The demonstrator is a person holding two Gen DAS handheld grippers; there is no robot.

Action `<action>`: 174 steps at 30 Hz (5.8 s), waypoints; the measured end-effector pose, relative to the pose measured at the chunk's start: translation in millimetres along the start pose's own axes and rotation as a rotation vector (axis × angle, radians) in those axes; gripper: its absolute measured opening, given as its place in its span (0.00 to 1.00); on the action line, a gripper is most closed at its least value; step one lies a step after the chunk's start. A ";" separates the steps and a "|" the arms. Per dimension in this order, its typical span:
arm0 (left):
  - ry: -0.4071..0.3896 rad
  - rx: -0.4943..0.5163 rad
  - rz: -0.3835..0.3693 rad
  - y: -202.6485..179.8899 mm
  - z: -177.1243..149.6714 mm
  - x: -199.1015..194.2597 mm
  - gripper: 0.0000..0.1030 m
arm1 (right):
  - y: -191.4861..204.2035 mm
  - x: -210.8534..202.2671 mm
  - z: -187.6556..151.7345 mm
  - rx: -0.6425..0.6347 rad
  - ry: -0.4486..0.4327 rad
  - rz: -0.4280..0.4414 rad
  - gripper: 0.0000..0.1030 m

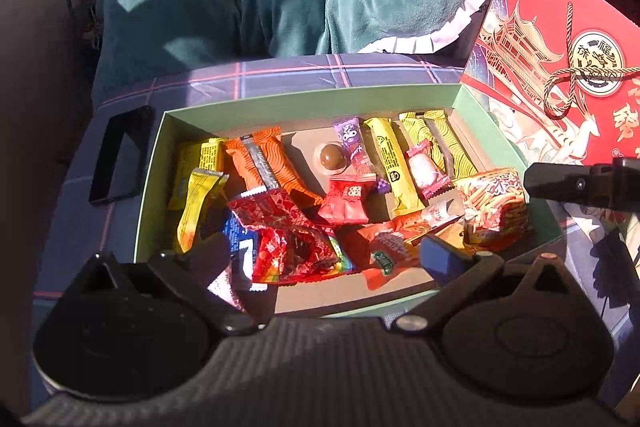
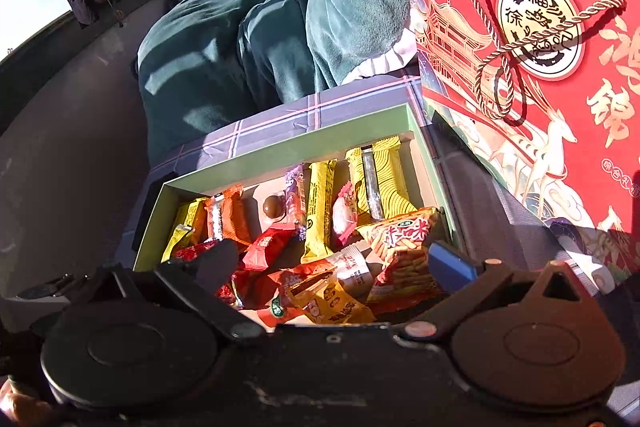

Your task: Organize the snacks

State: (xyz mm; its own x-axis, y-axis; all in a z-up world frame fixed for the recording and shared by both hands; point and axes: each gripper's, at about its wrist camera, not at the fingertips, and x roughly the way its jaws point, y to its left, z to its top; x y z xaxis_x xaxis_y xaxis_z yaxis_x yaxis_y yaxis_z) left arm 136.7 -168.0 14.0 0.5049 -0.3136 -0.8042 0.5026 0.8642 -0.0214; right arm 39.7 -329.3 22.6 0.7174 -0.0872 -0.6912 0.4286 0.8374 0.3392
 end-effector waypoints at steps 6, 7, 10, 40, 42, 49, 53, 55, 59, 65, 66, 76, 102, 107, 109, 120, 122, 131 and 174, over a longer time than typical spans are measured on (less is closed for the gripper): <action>0.036 -0.001 -0.016 -2.9 -35.7 -10.5 1.00 | -18.1 -13.1 -28.0 0.023 0.017 -0.039 1.00; 0.045 0.001 -0.017 -3.4 -42.2 -10.9 1.00 | -22.0 -14.7 -34.9 0.020 0.022 -0.054 1.00; 0.076 0.002 -0.019 -4.3 -61.3 -9.5 1.00 | -33.9 -17.3 -54.0 0.016 0.035 -0.097 1.00; 0.203 -0.068 -0.088 -7.0 -136.4 9.3 0.91 | -23.9 -5.6 -146.7 -0.217 0.147 -0.171 0.36; 0.186 -0.065 -0.093 -9.6 -134.6 7.3 0.63 | -28.6 -4.6 -143.2 -0.192 0.144 -0.156 0.36; 0.151 0.039 -0.103 -38.0 -120.0 19.9 0.42 | -42.5 -5.2 -138.7 -0.129 0.132 -0.126 0.36; 0.132 0.113 -0.107 -59.6 -111.2 27.7 0.36 | -48.6 -8.0 -137.6 -0.103 0.130 -0.109 0.36; 0.128 0.130 -0.105 -64.9 -109.5 29.2 0.36 | -51.8 -9.4 -137.5 -0.092 0.129 -0.097 0.36; 0.133 0.130 -0.097 -63.8 -109.2 29.4 0.42 | -54.0 -11.6 -138.8 -0.088 0.125 -0.090 0.36; 0.154 0.091 -0.089 -50.6 -109.3 28.0 0.54 | -51.3 -11.8 -140.3 -0.095 0.117 -0.090 0.36; 0.157 0.093 -0.088 -50.2 -109.7 27.7 0.56 | -51.1 -11.6 -140.5 -0.097 0.115 -0.090 0.36; 0.161 0.135 -0.070 -59.8 -107.4 30.0 0.72 | -61.9 -13.1 -131.8 0.001 0.134 -0.032 0.35; 0.097 0.085 -0.158 -41.7 -105.8 -2.5 0.29 | -52.9 -22.9 -124.4 0.001 0.130 -0.034 0.35; 0.047 0.031 -0.159 -25.6 -87.5 -16.7 0.29 | -34.3 -27.7 -109.8 -0.029 0.117 -0.006 0.35; 0.017 0.008 -0.156 -16.2 -77.0 -23.5 0.29 | -25.6 -29.8 -100.5 -0.039 0.104 0.008 0.35; -0.047 -0.057 -0.091 24.4 -25.3 -28.3 0.29 | 27.1 -21.7 -48.1 -0.117 0.059 0.042 0.35; -0.050 -0.048 -0.082 25.2 -17.5 -24.6 0.29 | 37.1 -16.3 -36.8 -0.128 0.052 0.040 0.35; -0.007 -0.033 -0.056 26.4 -5.6 0.4 0.29 | 53.0 13.8 -0.8 -0.097 0.067 0.052 0.35; -0.009 -0.092 0.028 46.2 -40.6 -25.8 1.00 | 59.9 14.0 -25.9 -0.014 0.117 0.061 1.00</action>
State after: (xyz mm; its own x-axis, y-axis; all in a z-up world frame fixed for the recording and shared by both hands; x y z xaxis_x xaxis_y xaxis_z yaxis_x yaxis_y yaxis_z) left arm 118.4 -104.0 9.6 0.5246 -0.2919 -0.7997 0.4216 0.9052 -0.0538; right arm 61.2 -266.4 16.6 0.6724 0.0266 -0.7397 0.3779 0.8469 0.3740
